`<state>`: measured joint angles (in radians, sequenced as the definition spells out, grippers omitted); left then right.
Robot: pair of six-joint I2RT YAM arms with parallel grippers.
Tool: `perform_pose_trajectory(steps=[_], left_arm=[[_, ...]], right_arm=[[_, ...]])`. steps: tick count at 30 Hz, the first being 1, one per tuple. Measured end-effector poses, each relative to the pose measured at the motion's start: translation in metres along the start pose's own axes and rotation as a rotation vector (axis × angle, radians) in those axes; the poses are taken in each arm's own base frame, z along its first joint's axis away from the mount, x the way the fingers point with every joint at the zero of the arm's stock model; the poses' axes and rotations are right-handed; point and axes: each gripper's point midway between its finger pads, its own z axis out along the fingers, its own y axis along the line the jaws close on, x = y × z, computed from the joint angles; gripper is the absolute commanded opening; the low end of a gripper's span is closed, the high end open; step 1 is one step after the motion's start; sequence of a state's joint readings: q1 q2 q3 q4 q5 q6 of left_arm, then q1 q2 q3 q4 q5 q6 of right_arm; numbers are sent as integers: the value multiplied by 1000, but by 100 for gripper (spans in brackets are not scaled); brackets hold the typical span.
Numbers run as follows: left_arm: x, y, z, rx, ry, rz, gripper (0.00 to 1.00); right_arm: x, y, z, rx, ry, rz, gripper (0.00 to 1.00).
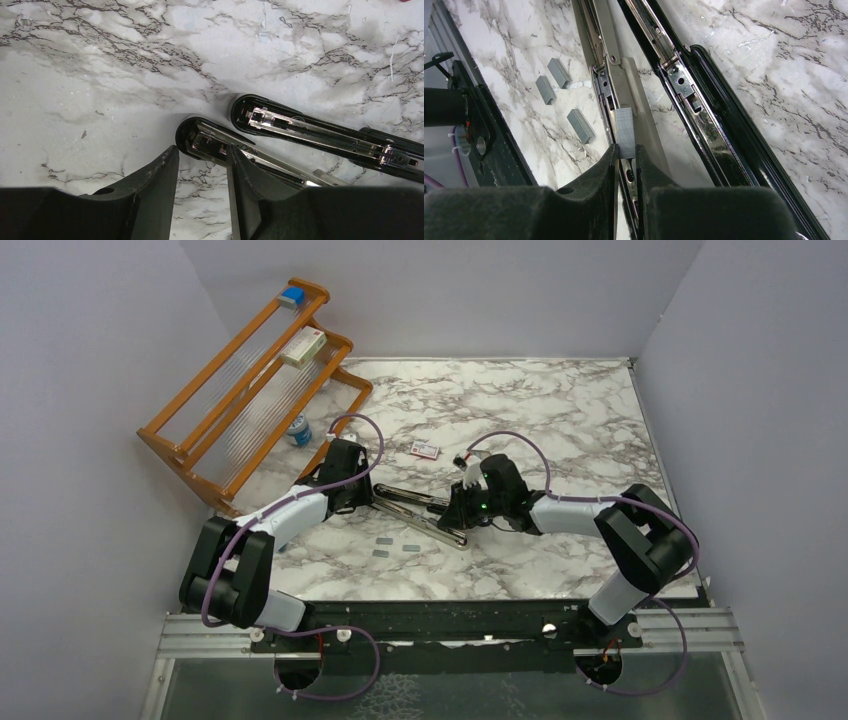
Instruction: Load the staples into the stapler
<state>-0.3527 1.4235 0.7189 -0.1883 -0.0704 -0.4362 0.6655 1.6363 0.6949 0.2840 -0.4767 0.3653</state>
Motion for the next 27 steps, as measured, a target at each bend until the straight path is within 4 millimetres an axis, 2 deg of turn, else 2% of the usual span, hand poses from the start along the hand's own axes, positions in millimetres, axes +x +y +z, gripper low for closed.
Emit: perform_pose_trajectory(steps=[7,16,23,27], left_arm=[[0,0,0,0,0,0,42],[0,0,0,1,0,0,41],[-1,0,-1,0,-2,-1,42],[0,1,-2,-2,-4,-3,42]], right_arm=[[-3,1,-1,-5,-7,-27,15],[-28,15,-13,-34,-89,-136,13],[-30,17,-22,-14,-115,-210,12],[-35,29,-27,12,-150,-317,12]])
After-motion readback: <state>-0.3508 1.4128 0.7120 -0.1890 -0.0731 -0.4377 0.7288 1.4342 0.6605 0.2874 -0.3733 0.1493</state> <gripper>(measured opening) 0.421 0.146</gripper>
